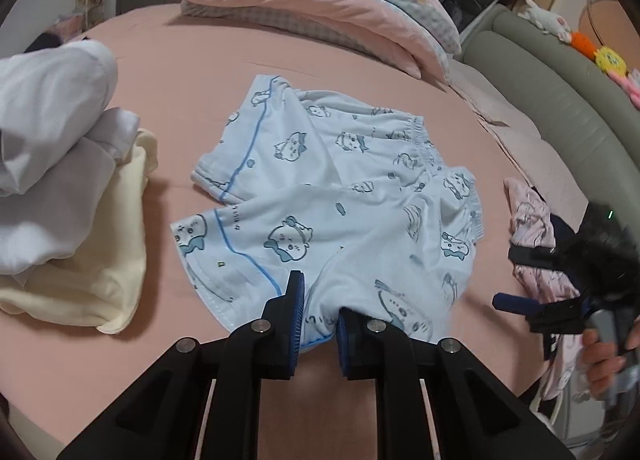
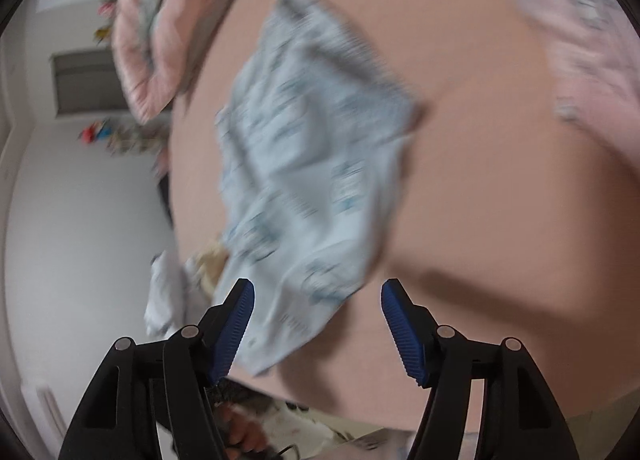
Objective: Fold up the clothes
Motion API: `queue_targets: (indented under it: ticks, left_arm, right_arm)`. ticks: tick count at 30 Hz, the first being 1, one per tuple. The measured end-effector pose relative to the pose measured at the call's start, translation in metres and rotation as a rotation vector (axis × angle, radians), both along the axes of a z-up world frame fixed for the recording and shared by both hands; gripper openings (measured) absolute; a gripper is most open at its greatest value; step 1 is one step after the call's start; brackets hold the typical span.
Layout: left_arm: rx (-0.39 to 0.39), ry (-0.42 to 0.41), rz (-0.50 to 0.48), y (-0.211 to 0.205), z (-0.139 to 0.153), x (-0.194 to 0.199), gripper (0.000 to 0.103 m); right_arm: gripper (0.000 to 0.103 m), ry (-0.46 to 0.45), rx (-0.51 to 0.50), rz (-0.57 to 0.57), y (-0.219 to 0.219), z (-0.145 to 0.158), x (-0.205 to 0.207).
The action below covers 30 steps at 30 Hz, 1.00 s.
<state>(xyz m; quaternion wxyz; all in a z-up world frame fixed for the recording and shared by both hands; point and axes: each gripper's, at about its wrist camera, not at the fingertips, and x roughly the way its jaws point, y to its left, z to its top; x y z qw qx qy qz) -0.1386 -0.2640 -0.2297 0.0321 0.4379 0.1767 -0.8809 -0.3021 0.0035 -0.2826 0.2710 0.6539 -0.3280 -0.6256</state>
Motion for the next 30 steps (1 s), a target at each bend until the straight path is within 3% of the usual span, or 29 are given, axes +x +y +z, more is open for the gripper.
queue_targets:
  ticks: [3, 13, 21, 30]
  left_arm:
    - [0.037, 0.0, 0.015, -0.008, 0.002, 0.003, 0.012]
    - [0.051, -0.021, 0.018, -0.012, 0.002, 0.003, 0.012]
    - [0.058, -0.038, 0.025, -0.016, 0.001, -0.002, 0.012]
    - [0.05, -0.061, 0.032, -0.021, -0.001, -0.011, 0.012]
  right_arm:
    - [0.066, 0.004, -0.002, -0.049, 0.01, -0.009, -0.008]
    - [0.066, 0.015, -0.026, -0.177, 0.021, -0.032, -0.036]
    - [0.066, -0.04, -0.143, -0.258, 0.015, -0.046, -0.056]
    - [0.066, 0.0, -0.161, -0.199, -0.011, -0.047, -0.067]
